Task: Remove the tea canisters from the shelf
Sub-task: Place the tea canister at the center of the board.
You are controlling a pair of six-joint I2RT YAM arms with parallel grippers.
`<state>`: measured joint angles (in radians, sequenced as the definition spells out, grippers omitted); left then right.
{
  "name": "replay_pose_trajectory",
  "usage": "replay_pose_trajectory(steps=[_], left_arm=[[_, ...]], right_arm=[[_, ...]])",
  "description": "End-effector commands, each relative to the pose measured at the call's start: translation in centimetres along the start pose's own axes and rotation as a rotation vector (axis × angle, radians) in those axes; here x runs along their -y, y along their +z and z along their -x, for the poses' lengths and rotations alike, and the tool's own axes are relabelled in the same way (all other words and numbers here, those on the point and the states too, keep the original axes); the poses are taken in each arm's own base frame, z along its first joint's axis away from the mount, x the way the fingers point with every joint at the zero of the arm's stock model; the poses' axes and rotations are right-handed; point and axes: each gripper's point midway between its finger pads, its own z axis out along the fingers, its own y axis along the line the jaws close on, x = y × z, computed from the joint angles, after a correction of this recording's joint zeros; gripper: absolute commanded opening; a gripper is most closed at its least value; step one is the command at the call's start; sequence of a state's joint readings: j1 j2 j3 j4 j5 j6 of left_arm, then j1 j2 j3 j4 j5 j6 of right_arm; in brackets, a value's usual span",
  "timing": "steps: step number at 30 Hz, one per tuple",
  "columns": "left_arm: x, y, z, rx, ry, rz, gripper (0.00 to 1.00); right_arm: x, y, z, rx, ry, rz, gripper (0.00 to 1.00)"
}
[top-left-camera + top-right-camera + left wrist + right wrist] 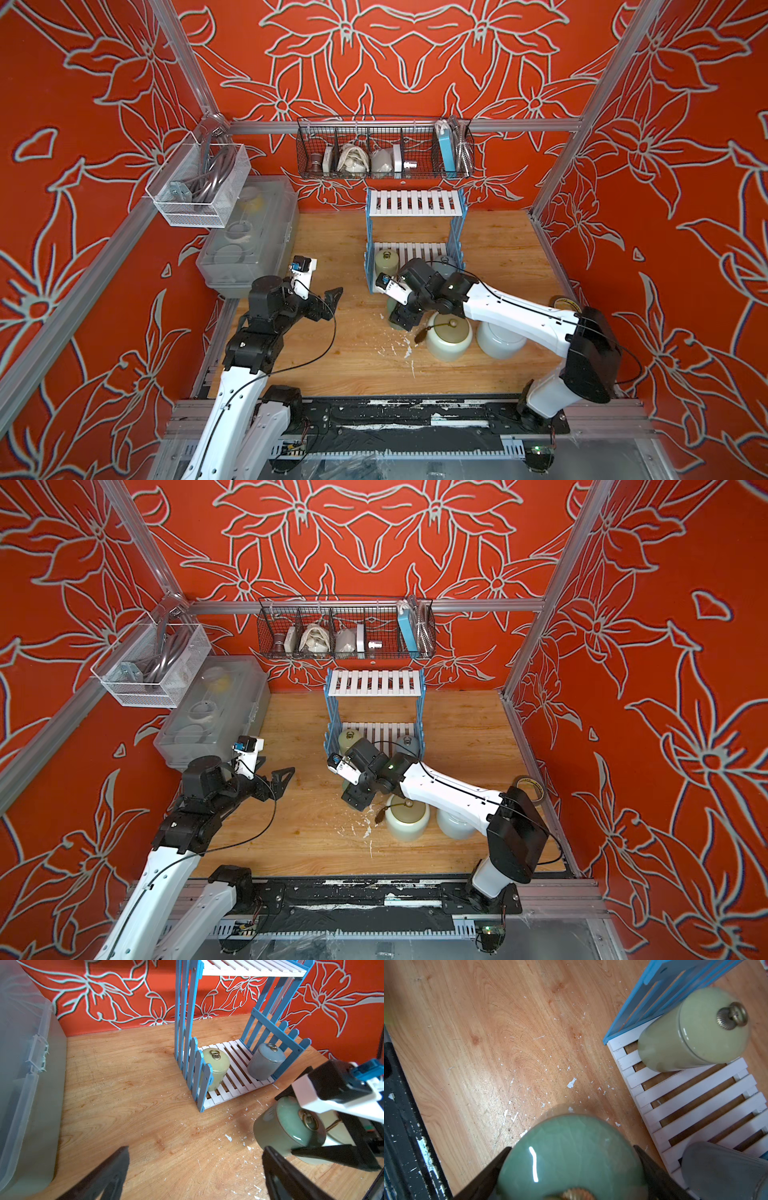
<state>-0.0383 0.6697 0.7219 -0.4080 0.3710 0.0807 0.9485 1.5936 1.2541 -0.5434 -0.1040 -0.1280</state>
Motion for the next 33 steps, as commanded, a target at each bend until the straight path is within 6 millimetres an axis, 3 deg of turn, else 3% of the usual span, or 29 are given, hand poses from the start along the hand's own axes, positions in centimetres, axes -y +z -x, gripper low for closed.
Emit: replay_pose_trajectory(steps=[1,11,33], left_arm=[[-0.1,-0.6,1.5,0.043,0.000,0.012,0.99],[-0.2,-0.4,1.2,0.042,0.001,0.012,0.98],[0.1,0.0,0.9,0.026,0.002,-0.010,0.99]], right_arm=[[-0.6,0.5,1.9,0.058,-0.007,-0.002,0.48],[-2.7,2.9,0.0,0.033,-0.009,0.045,0.49],[-3.3,6.1,-3.5,-0.048,0.011,0.056,0.53]])
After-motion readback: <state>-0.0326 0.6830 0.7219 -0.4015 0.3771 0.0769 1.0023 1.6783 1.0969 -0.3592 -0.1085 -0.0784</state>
